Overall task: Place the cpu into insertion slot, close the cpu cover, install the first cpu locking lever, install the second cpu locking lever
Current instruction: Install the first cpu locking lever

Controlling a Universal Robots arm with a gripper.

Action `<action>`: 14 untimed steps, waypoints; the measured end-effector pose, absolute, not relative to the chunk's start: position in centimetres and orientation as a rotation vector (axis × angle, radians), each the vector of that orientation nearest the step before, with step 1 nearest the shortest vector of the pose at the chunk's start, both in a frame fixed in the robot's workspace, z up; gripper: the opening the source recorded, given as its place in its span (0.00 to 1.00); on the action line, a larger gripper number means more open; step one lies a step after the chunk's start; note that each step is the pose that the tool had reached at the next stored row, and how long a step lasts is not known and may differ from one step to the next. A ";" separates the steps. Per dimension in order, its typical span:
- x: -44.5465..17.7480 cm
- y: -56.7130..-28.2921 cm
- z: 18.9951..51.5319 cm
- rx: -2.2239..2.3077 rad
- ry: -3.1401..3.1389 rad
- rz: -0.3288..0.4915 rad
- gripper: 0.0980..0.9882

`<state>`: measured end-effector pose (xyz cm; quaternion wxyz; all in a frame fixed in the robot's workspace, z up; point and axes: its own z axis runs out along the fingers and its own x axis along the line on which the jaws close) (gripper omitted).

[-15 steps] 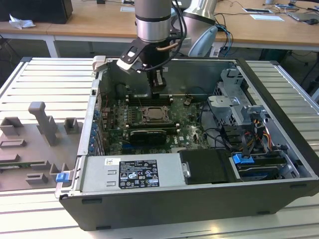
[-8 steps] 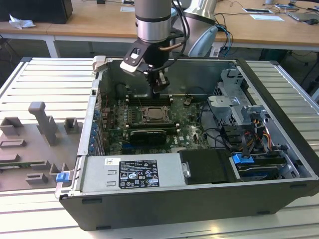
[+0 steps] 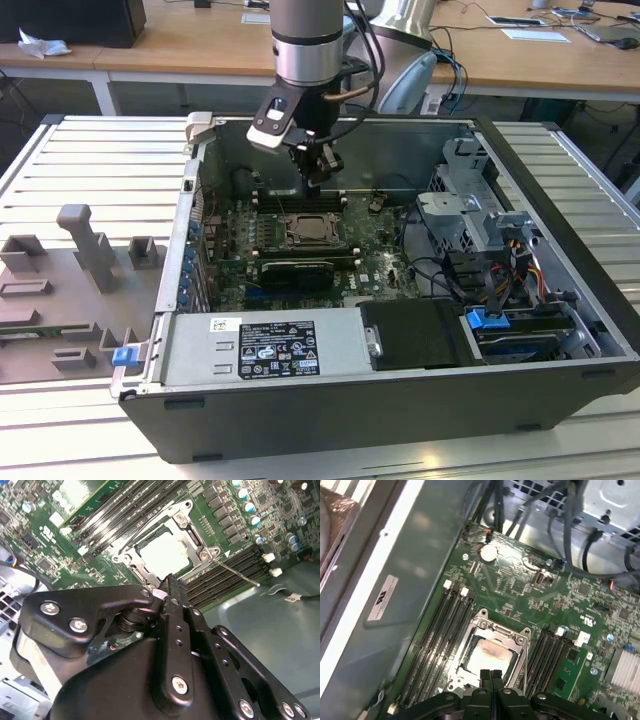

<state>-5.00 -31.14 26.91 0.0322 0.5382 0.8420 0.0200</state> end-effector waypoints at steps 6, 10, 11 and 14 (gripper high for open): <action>-5.0 -31.1 26.9 1.531 2.671 0.066 0.01; -5.0 -31.1 26.9 1.460 2.712 0.069 0.01; -5.0 -31.1 26.9 1.431 2.728 0.070 0.01; -5.0 -31.1 26.9 1.384 2.752 0.072 0.01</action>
